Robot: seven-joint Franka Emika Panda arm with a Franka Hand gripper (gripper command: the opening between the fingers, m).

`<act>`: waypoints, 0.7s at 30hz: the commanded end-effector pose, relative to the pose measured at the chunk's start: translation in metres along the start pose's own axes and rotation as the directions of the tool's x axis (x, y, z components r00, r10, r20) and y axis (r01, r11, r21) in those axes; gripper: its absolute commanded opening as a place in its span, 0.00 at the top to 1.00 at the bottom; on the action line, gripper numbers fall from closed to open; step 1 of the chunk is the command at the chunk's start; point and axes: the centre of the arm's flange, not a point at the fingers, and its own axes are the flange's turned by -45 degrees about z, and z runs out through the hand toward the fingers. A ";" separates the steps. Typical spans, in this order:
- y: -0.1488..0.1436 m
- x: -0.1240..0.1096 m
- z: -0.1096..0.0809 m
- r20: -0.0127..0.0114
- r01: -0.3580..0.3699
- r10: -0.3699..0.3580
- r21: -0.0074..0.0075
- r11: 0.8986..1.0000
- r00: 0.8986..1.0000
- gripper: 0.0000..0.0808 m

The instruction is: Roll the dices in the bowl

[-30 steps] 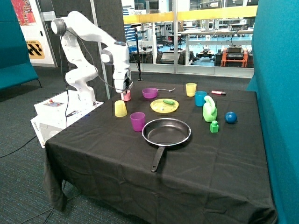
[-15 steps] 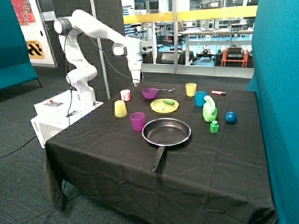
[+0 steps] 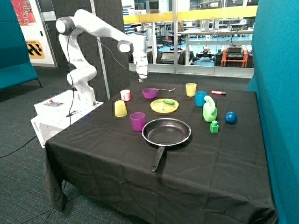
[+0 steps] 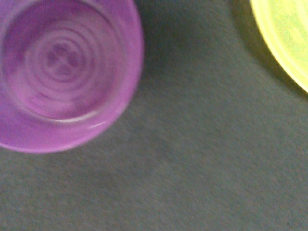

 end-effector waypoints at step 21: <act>-0.070 0.083 -0.003 0.001 0.063 -0.063 -0.001 0.998 0.998 1.00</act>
